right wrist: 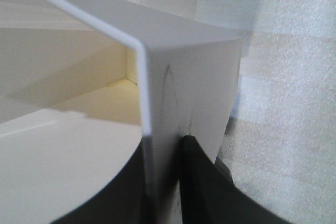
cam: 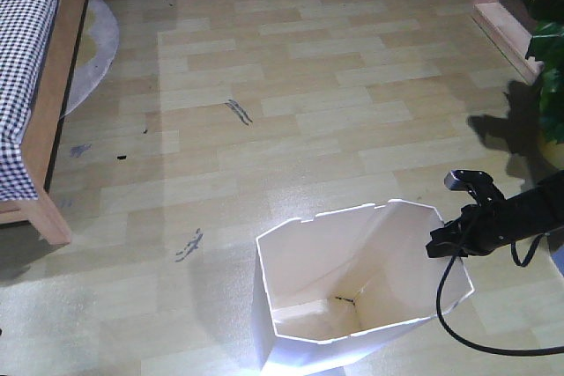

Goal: Move trash bin to bedside with robot
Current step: 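Hold the bin in the right gripper while the base turns toward the bed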

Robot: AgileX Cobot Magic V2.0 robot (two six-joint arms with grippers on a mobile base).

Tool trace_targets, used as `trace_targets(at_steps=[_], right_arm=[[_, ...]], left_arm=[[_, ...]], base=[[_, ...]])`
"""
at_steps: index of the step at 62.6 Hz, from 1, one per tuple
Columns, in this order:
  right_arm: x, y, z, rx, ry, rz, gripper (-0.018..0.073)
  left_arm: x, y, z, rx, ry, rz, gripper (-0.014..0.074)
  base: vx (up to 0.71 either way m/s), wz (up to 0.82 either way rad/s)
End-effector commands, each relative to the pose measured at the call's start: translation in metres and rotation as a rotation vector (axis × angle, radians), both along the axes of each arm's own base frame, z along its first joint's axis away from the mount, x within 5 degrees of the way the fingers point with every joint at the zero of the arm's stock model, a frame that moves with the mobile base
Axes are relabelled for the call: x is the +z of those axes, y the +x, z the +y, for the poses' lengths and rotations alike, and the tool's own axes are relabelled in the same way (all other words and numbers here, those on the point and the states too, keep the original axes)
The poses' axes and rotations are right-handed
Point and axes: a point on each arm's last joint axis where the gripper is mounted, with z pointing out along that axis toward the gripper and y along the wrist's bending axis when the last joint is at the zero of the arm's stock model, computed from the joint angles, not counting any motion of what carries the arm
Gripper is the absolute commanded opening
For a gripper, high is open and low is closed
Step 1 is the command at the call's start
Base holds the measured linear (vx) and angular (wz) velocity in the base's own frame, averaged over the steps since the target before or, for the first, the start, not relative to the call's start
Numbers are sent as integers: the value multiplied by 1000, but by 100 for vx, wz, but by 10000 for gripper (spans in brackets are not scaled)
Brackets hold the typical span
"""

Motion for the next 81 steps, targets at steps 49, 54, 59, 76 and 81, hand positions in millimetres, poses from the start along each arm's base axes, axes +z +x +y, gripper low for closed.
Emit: trace_targets(at_steps=[49, 54, 59, 76, 81], right_arm=[[34, 8, 10, -16, 180, -43, -2], [34, 8, 10, -16, 180, -43, -2], [34, 8, 10, -16, 180, -43, -2], [34, 8, 10, -16, 180, -43, -2], [34, 8, 10, -16, 180, -43, -2]], left_arm=[[15, -2, 0, -3, -9, -102, -6], [15, -2, 0, -3, -9, -102, -6], [15, -2, 0, -3, -9, -102, -6], [15, -2, 0, -3, -9, -102, -6], [15, -2, 0, -3, -9, -102, -6]], base=[[28, 10], [27, 22], [27, 22], [26, 21], [26, 14]])
